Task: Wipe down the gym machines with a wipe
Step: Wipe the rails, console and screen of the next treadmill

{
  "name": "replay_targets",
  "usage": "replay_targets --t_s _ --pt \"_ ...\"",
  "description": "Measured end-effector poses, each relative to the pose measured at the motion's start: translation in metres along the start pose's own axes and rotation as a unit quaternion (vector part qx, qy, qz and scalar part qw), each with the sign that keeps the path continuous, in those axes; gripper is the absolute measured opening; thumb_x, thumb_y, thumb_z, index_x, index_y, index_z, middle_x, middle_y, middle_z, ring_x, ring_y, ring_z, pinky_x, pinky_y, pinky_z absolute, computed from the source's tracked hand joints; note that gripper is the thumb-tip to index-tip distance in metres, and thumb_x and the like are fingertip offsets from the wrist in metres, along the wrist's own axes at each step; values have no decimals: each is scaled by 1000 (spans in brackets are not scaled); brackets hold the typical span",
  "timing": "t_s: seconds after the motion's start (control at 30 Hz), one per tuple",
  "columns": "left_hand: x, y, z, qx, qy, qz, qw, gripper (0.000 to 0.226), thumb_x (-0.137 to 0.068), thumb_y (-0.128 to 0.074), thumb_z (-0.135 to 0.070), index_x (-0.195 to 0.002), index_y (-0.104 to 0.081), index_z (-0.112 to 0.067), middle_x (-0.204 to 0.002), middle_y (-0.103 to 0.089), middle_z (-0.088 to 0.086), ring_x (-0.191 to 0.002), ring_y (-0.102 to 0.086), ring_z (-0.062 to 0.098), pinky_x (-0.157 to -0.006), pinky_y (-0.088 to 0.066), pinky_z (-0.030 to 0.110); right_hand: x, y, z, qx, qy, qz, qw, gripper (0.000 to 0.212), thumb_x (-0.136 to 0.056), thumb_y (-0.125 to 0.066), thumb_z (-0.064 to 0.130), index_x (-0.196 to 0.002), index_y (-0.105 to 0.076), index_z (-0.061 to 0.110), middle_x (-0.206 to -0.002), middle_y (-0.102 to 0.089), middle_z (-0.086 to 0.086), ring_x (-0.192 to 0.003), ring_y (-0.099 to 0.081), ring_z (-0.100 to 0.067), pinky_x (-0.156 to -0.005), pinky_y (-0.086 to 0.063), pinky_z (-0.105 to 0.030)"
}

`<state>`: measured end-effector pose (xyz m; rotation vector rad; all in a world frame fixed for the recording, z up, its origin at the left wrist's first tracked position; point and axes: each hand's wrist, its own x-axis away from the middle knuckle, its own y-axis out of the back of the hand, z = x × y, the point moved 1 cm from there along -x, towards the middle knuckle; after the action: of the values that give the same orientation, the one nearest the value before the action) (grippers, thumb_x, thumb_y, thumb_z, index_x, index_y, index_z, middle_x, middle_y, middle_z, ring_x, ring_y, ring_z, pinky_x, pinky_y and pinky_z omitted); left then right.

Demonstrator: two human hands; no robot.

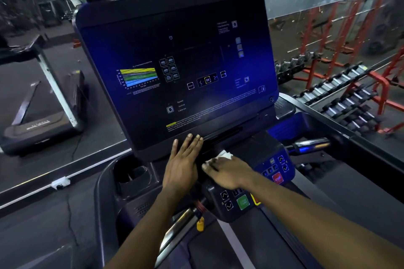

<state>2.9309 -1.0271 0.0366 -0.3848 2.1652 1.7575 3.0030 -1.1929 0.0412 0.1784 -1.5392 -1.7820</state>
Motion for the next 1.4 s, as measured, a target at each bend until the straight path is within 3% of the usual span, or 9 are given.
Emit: replay_targets --t_s 0.13,0.3,0.47,0.57,0.77,0.9,1.1,1.17,1.4 --pt "3 -7 -1 3 8 -14 1000 76 -86 -46 3 -158 -31 -19 -164 -29 -5 -156 -8 12 -128 1 44 -8 13 -19 30 -114 -50 992 87 -96 -2 71 -150 -46 19 -156 -44 -6 -145 -36 -24 -120 -22 -48" --pt "5 -7 -5 40 10 -30 999 80 -83 -52 8 -156 -36 -18 -162 -34 -6 -155 -15 11 -128 -2 43 -7 13 -36 29 -79 -55 995 81 -96 -5 72 -147 -48 26 -155 -46 -3 -145 -35 -24 -120 -21 -48" --pt "5 -5 -4 41 6 -17 999 85 -79 -53 10 -157 -34 -19 -163 -33 -7 -155 -16 11 -128 0 42 -10 22 -56 19 -131 -75 988 75 -101 -7 63 -151 -45 23 -161 -36 -4 -154 -15 -21 -122 3 -53" --pt "5 -5 -4 40 9 -14 999 85 -79 -53 10 -157 -34 -19 -162 -32 -6 -155 -17 11 -127 2 41 -5 24 -52 8 -134 -151 979 71 -102 -14 61 -136 -62 22 -148 -52 -9 -146 -35 -23 -121 -9 -52" --pt "6 -1 -5 33 18 18 999 91 -78 -46 13 -160 -26 -21 -166 -21 -10 -156 -5 7 -127 5 42 -17 33 -77 13 -140 -63 988 74 -101 -12 64 -149 -48 21 -157 -43 -4 -151 -25 -23 -122 -18 -48" --pt "6 1 -5 33 13 35 999 91 -79 -43 12 -161 -22 -21 -167 -16 -11 -155 2 5 -125 10 39 -17 22 -67 51 -115 -56 990 94 -91 -7 78 -136 -61 16 -149 -51 -11 -147 -32 -32 -121 -25 -45" --pt "3 7 -4 39 7 62 997 97 -77 -45 13 -162 -14 -23 -168 -7 -12 -154 10 3 -123 16 36 -23 28 -83 28 -145 -62 987 100 -86 -1 80 -145 -54 20 -159 -39 -7 -156 -8 -23 -126 -3 -46" --pt "3 10 -4 43 3 72 996 97 -79 -45 13 -162 -10 -24 -167 -2 -14 -153 15 1 -121 20 33 -16 29 -74 47 -106 -46 992 111 -78 4 85 -137 -60 17 -152 -49 -8 -151 -23 -27 -124 -9 -43" --pt "1 16 -3 51 -9 99 994 101 -80 -46 13 -162 -2 -25 -167 7 -15 -150 22 0 -117 24 32 -2 34 -65 20 -110 -41 993 79 -97 -11 73 -148 -48 26 -156 -45 -5 -149 -31 -21 -125 -1 -43"
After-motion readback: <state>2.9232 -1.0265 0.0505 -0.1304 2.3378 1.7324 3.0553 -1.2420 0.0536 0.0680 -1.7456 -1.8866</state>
